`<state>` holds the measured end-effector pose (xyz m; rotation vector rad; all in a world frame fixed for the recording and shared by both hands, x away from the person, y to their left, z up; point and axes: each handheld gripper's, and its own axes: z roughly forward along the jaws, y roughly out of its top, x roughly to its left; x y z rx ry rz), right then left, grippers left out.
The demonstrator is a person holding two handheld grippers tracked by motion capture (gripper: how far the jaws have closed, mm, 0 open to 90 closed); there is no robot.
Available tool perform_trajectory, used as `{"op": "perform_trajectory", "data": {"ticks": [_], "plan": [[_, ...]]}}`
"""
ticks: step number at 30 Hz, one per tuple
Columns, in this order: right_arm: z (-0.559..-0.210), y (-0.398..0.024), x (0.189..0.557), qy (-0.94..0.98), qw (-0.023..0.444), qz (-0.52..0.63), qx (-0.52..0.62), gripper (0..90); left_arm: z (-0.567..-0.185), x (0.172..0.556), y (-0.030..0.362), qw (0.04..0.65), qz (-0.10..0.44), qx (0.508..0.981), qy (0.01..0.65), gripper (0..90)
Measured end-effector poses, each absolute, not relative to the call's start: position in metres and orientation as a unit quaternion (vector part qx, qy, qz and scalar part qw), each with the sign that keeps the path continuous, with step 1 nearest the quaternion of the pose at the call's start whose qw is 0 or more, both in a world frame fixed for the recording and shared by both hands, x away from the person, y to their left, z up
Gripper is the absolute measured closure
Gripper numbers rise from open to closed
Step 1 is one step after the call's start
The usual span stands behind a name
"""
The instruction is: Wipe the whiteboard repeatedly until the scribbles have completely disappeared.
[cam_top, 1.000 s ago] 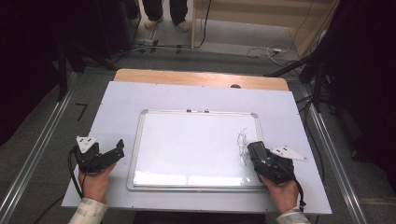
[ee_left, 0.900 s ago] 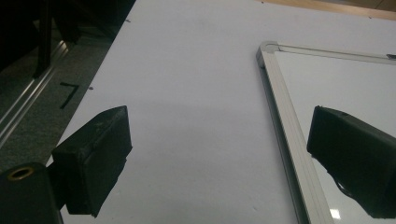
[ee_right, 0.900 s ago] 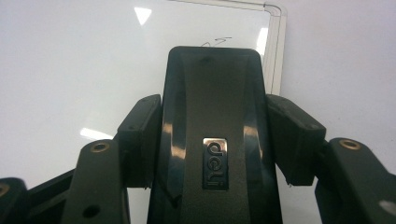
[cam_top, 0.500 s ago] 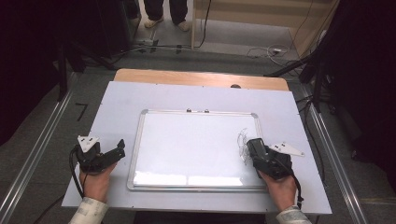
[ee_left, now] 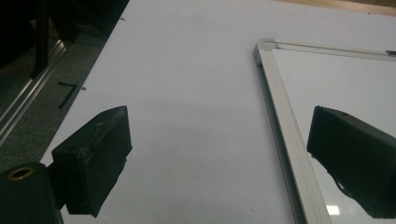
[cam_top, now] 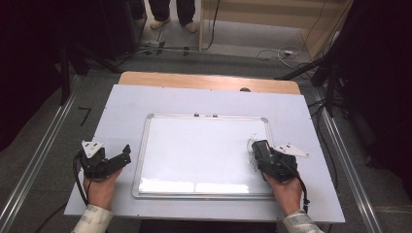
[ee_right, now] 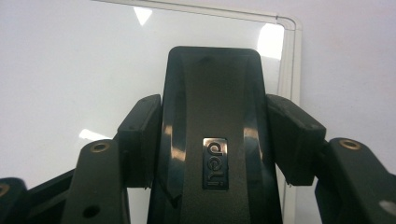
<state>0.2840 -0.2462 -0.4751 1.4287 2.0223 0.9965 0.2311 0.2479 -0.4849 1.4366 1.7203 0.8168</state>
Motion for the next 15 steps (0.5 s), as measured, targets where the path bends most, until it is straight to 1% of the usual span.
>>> {"op": "perform_trajectory", "data": {"ticks": [15], "plan": [[-0.482,-0.229,0.295,0.748,0.228,0.356,0.511,38.5,-0.485,0.231,0.249,0.369,0.318,0.559,0.671,6.6]]}}
